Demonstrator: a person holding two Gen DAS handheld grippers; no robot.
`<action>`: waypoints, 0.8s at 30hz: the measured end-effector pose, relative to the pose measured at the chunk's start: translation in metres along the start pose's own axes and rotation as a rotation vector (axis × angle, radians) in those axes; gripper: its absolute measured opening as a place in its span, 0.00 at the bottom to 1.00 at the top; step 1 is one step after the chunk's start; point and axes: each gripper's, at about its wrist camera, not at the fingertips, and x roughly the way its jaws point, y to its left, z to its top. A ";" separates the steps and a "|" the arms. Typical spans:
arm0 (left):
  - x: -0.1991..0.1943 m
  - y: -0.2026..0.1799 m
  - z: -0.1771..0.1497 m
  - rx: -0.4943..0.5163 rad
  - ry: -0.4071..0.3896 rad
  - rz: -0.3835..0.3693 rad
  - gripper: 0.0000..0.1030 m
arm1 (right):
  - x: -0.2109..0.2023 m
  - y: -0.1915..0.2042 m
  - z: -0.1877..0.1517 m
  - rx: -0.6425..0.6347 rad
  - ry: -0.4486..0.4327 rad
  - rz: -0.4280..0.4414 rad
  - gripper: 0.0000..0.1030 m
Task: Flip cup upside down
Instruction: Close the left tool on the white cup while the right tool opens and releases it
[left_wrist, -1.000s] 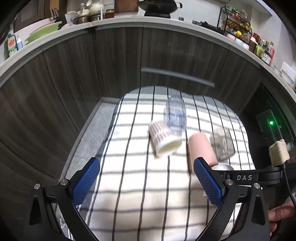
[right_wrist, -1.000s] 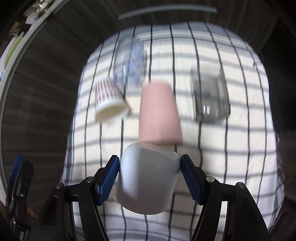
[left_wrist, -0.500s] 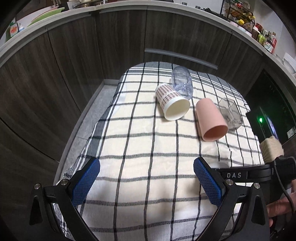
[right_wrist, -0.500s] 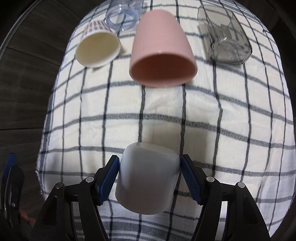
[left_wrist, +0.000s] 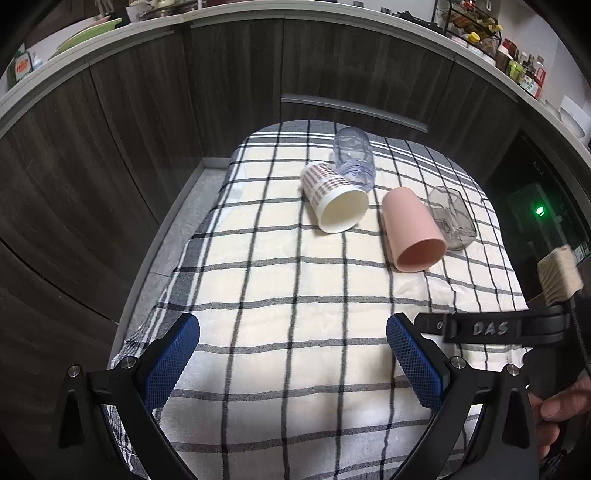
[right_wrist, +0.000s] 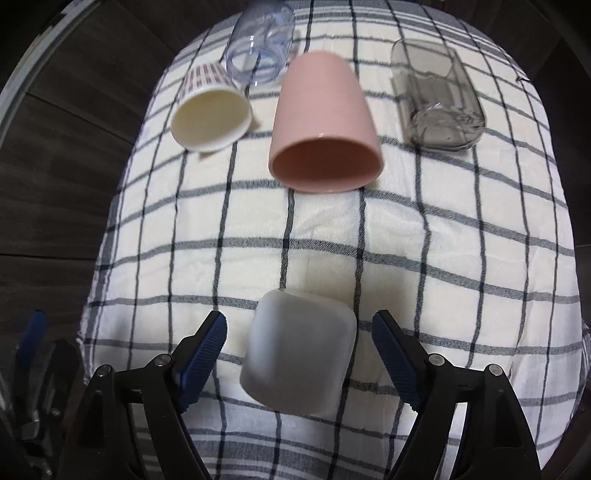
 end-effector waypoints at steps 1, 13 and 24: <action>0.000 -0.003 0.001 0.005 0.005 -0.004 1.00 | -0.004 -0.003 0.000 0.007 -0.012 0.007 0.78; 0.015 -0.078 0.008 0.146 0.099 -0.071 1.00 | -0.094 -0.055 -0.028 0.052 -0.354 -0.063 0.80; 0.060 -0.143 -0.001 0.256 0.250 -0.062 1.00 | -0.116 -0.106 -0.049 0.074 -0.569 -0.124 0.80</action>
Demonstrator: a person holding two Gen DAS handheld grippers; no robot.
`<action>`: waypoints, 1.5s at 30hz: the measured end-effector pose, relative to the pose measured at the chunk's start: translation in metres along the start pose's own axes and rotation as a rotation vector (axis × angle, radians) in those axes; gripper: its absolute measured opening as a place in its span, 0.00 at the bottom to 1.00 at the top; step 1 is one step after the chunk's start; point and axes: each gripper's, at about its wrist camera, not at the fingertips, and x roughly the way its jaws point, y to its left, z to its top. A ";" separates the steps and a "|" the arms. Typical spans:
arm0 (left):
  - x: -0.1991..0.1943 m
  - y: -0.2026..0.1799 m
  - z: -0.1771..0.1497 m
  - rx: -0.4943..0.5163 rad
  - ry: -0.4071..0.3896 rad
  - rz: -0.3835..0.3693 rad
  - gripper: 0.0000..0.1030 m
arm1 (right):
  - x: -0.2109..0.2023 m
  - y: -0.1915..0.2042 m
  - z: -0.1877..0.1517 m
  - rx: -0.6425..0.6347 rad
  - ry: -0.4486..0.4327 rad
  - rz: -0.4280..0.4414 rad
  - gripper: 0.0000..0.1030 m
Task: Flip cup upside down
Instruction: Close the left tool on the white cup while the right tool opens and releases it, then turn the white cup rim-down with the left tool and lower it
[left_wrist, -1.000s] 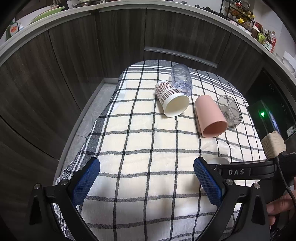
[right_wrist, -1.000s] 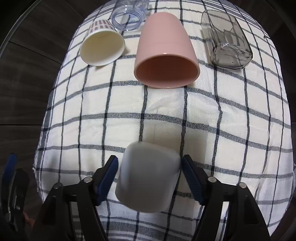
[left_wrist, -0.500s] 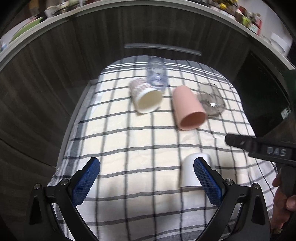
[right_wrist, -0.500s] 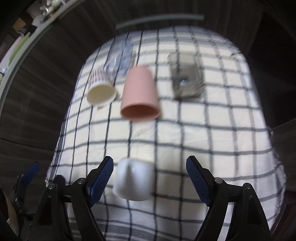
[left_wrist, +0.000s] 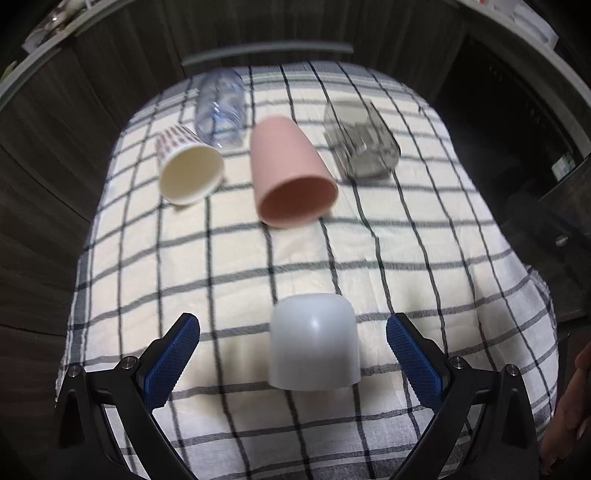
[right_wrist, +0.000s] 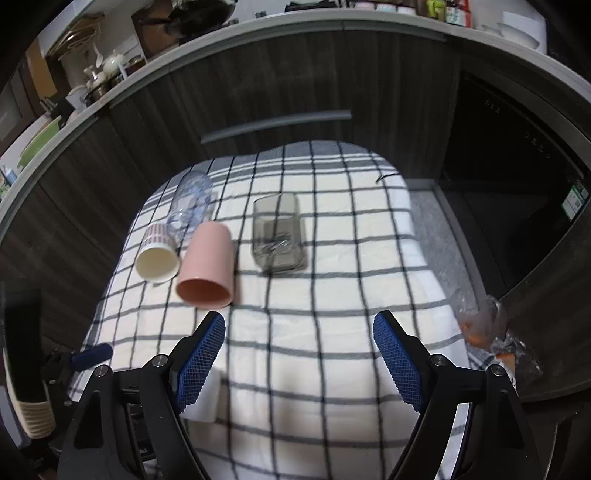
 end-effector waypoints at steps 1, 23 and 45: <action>0.004 -0.002 0.001 0.004 0.016 0.005 1.00 | 0.000 -0.003 -0.001 0.002 -0.013 -0.003 0.80; 0.109 -0.016 0.036 0.054 0.583 -0.004 0.94 | 0.029 -0.020 0.000 0.085 -0.059 0.106 0.80; 0.029 0.006 0.028 0.001 0.061 -0.056 0.64 | 0.035 -0.015 -0.013 0.102 -0.058 0.123 0.80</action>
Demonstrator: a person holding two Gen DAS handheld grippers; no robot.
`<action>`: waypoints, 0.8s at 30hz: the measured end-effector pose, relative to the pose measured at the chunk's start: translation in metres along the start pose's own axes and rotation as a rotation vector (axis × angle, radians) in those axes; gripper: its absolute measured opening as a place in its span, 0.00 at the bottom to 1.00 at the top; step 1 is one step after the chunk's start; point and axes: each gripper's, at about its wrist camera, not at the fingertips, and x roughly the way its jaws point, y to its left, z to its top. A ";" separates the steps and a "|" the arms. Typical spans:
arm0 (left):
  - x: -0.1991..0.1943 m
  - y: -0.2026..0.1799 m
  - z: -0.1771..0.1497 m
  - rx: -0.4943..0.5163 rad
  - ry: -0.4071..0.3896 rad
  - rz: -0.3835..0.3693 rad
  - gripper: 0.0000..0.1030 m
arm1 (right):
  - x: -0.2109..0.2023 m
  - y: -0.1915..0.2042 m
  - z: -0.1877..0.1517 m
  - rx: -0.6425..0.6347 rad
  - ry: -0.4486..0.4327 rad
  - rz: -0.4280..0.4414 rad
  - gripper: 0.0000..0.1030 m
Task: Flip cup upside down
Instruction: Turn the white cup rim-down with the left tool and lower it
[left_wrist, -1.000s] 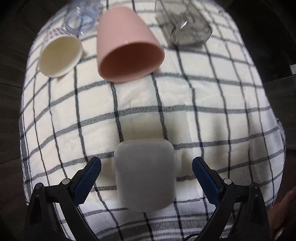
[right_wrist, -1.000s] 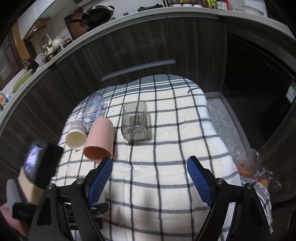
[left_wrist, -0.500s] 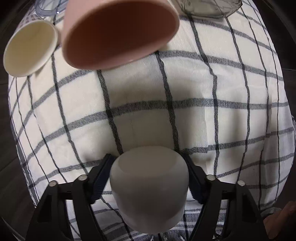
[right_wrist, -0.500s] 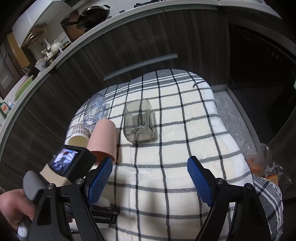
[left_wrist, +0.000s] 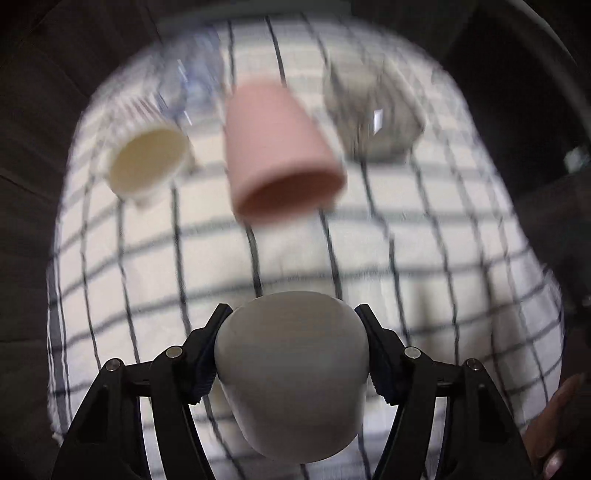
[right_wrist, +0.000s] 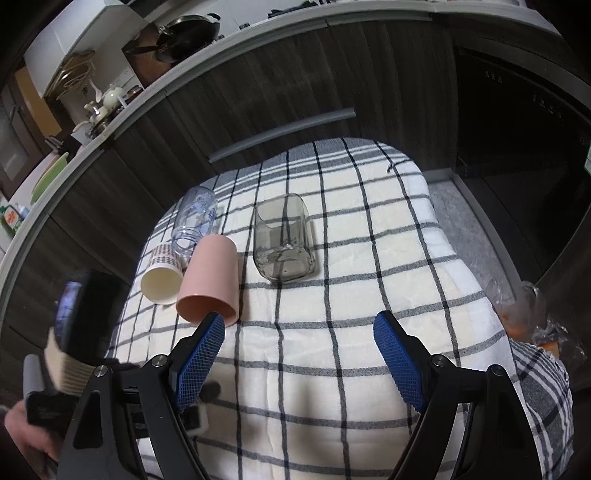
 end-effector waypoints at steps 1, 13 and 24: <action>-0.008 0.004 -0.002 -0.014 -0.077 0.003 0.64 | -0.001 0.002 -0.001 -0.009 -0.008 -0.005 0.80; 0.021 0.028 -0.005 -0.087 -0.587 0.140 0.65 | 0.006 0.016 -0.018 -0.092 -0.010 -0.050 0.80; 0.044 0.031 -0.027 -0.145 -0.516 0.153 0.65 | 0.008 0.015 -0.021 -0.102 0.001 -0.063 0.80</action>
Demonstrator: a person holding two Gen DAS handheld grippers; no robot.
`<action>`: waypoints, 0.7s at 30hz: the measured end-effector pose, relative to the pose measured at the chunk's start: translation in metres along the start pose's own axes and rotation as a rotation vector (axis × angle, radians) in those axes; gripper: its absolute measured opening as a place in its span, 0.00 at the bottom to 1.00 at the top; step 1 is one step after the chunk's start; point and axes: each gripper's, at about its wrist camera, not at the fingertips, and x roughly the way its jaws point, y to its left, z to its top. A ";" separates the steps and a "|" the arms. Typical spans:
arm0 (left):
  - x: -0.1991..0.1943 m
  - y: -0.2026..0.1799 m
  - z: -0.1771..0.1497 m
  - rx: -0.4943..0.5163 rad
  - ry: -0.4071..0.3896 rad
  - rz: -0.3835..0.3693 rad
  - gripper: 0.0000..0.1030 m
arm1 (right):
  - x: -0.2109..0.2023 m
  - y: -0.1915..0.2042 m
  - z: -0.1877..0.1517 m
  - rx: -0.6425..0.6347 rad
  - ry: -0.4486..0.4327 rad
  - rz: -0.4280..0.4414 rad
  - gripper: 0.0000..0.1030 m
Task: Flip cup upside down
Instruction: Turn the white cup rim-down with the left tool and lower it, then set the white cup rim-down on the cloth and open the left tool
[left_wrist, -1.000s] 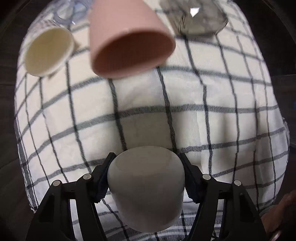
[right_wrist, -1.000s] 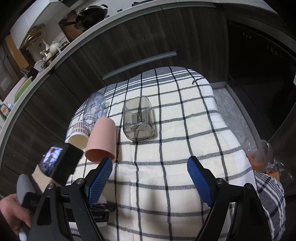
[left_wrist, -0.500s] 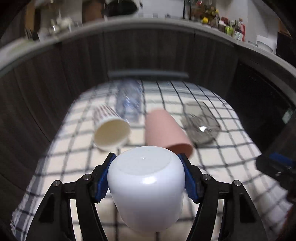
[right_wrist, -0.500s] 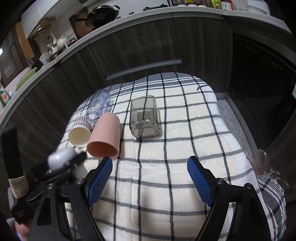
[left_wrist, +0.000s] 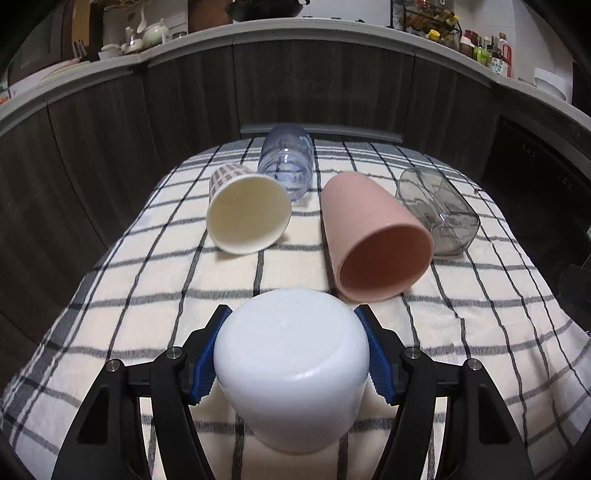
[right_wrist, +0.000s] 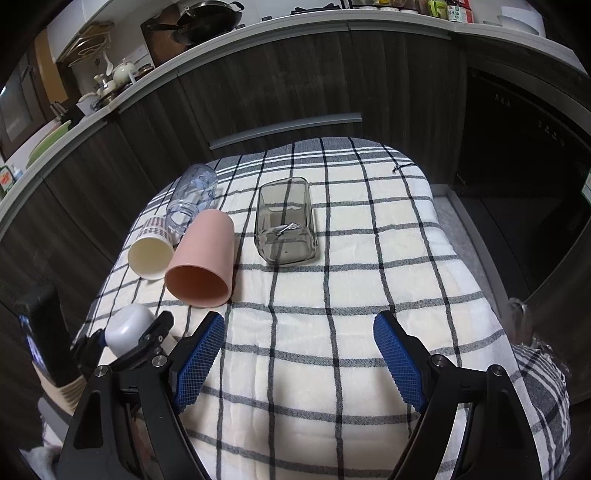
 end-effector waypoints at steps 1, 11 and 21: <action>0.000 0.001 -0.001 -0.002 0.007 -0.004 0.65 | 0.000 0.000 0.000 0.002 0.001 0.001 0.80; -0.014 -0.006 0.001 0.037 -0.007 0.004 0.77 | 0.000 -0.002 0.000 0.003 -0.001 0.003 0.80; -0.057 0.001 0.010 0.034 -0.020 0.005 0.80 | -0.016 0.003 -0.001 -0.010 -0.060 0.005 0.80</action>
